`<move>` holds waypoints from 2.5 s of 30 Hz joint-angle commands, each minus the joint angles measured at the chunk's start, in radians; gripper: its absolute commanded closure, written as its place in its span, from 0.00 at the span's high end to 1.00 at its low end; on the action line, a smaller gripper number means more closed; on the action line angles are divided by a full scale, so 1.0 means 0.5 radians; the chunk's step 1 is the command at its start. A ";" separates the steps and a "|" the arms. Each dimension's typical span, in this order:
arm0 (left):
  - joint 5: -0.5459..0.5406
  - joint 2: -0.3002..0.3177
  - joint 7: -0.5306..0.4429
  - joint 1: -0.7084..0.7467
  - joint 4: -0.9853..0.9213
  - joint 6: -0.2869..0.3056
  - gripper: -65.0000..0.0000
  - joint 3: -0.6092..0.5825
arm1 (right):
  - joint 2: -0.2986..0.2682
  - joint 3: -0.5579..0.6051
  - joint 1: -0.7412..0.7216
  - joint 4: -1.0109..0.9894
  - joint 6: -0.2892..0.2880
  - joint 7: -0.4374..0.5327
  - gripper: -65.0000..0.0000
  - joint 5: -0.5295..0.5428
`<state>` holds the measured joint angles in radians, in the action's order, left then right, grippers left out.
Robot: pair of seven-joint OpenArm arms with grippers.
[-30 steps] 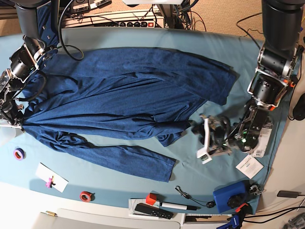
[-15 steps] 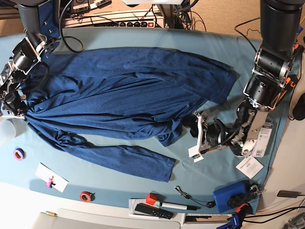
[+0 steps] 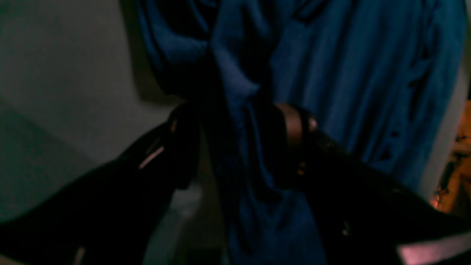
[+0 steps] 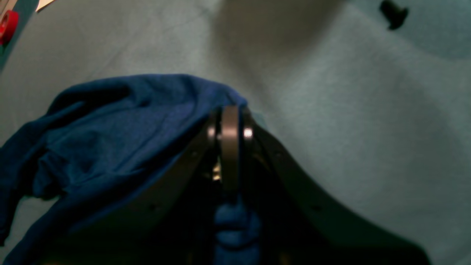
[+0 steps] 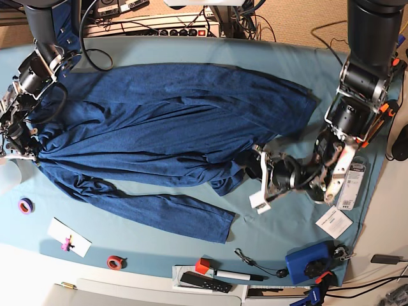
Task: Layout the t-shirt on the table in an organized manner, then fold the t-shirt properly
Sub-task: 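Grasp the shirt hem fabric with the left gripper, then drag the grasped hem with the left gripper away from the right gripper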
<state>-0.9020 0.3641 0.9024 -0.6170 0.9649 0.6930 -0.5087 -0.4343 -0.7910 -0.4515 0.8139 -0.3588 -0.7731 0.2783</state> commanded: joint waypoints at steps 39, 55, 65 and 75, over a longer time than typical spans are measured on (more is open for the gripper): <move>-1.163 0.498 0.988 0.011 0.040 0.010 0.00 1.447 | -0.046 0.000 -0.050 0.037 -0.679 -0.405 0.00 1.001; -1.163 0.451 0.874 0.009 0.128 0.010 0.00 1.442 | -0.046 0.000 -0.050 0.037 -0.679 -0.594 0.00 1.310; -0.252 0.017 0.013 0.008 0.128 0.010 0.00 1.441 | -0.048 0.000 -0.051 0.037 -0.679 -0.122 0.00 0.679; 0.148 -0.008 -0.195 0.008 0.128 -0.160 0.00 1.441 | -0.057 0.000 -0.074 0.037 -0.462 0.143 0.00 0.331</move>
<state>-0.8116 0.3462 0.8345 -0.5774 1.0134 0.6060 0.2054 -0.4343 -0.7910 -0.4629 0.8139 -0.5877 -0.7345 0.4271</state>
